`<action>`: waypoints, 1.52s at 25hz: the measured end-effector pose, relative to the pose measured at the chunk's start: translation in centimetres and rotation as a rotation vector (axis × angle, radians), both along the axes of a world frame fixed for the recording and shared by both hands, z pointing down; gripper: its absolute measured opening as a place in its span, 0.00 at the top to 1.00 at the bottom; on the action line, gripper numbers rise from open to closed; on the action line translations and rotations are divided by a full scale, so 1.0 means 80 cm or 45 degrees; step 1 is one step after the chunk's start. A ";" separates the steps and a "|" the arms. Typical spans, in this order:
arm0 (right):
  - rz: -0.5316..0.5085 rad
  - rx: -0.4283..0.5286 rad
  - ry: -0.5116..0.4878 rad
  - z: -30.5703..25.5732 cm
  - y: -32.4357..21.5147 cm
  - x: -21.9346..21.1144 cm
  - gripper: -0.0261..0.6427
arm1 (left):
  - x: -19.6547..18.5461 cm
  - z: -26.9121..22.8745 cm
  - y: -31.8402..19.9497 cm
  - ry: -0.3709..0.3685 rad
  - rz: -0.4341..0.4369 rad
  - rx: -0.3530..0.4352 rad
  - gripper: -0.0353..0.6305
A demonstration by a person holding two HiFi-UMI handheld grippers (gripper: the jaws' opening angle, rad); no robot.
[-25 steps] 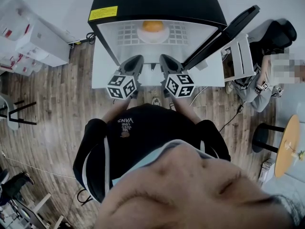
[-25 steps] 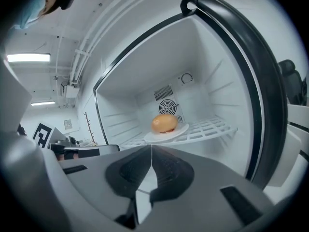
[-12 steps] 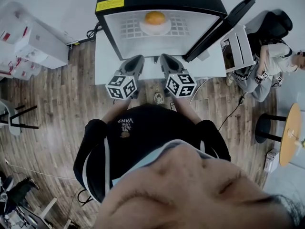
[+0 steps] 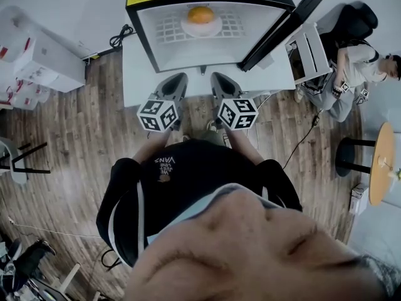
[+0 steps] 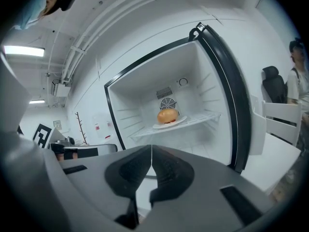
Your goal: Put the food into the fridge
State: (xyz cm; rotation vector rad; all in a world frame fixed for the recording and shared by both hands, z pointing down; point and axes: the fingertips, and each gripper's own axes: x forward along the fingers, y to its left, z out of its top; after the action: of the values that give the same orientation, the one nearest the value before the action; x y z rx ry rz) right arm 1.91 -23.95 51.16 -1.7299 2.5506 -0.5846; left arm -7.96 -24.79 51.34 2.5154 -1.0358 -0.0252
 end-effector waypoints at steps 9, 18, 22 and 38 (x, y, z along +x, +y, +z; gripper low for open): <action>0.000 0.035 0.004 -0.010 0.015 0.019 0.94 | 0.016 -0.009 0.014 -0.002 -0.009 0.027 0.91; -0.081 0.040 0.022 -0.017 0.038 0.037 0.94 | 0.038 -0.015 0.045 0.001 -0.075 0.037 0.91; -0.106 0.044 0.032 -0.017 0.051 0.042 0.94 | 0.044 -0.013 0.062 -0.012 -0.092 0.035 0.91; -0.161 0.063 0.044 -0.016 0.112 0.049 0.94 | 0.047 -0.009 0.130 -0.045 -0.151 0.045 0.91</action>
State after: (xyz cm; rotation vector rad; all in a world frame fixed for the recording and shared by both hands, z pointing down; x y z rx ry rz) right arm 5.83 -15.01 49.87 -1.5864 2.6892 -0.4943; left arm -4.22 -14.41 50.59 2.4908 -1.2078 -0.0338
